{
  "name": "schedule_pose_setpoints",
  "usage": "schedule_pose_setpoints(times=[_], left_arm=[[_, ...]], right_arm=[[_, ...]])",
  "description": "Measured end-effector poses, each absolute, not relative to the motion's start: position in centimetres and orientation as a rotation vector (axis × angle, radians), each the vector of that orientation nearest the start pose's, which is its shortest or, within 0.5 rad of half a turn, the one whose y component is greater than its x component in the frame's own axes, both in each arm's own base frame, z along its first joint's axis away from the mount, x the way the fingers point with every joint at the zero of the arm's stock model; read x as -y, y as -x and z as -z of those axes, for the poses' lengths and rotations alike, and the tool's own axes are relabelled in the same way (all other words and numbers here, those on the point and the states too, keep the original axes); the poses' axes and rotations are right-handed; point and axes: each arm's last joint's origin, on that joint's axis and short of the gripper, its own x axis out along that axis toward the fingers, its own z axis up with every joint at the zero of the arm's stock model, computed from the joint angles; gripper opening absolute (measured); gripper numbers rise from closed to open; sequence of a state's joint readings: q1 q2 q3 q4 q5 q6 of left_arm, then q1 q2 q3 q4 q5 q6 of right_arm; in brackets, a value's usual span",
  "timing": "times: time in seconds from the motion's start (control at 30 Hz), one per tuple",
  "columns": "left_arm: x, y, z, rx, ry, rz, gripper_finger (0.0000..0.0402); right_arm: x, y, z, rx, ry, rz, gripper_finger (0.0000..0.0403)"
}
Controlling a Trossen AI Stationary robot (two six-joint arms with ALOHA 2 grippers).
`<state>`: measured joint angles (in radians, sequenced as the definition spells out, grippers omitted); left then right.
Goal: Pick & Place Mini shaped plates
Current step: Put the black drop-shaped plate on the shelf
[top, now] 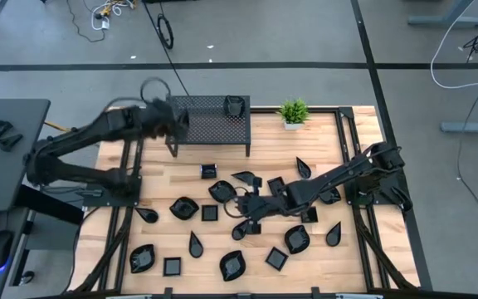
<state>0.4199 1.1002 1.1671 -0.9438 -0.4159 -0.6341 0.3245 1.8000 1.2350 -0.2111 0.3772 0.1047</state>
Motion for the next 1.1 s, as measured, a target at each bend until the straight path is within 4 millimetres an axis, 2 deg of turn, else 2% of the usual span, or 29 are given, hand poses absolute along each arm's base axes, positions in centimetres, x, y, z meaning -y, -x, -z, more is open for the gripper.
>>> schedule_pose_setpoints(times=[0.13, 0.27, 0.5, 0.77, 1.1], left_arm=[[-12.9, -17.0, -32.9, -0.651, 0.568, -1.119, 0.0003], [-15.9, -16.7, -31.8, -0.666, 0.599, -1.127, 0.0003], [-19.5, -17.1, -29.3, -0.763, 0.595, -1.174, 0.0003], [-21.3, -17.6, -27.2, -0.840, 0.601, -1.188, 0.0003], [-21.9, -18.0, -27.2, -0.788, 0.598, -1.195, 0.0015]], right_arm=[[-11.4, -37.1, -21.5, -0.705, 0.160, 0.087, 0.0061], [-11.4, -37.2, -21.7, -0.684, 0.158, 0.084, 0.0061], [-11.5, -37.5, -22.0, -0.649, 0.156, 0.079, 0.0061], [-11.5, -37.6, -22.2, -0.620, 0.142, 0.078, 0.0061], [-11.5, -37.7, -22.2, -0.618, 0.142, 0.079, 0.0061]])
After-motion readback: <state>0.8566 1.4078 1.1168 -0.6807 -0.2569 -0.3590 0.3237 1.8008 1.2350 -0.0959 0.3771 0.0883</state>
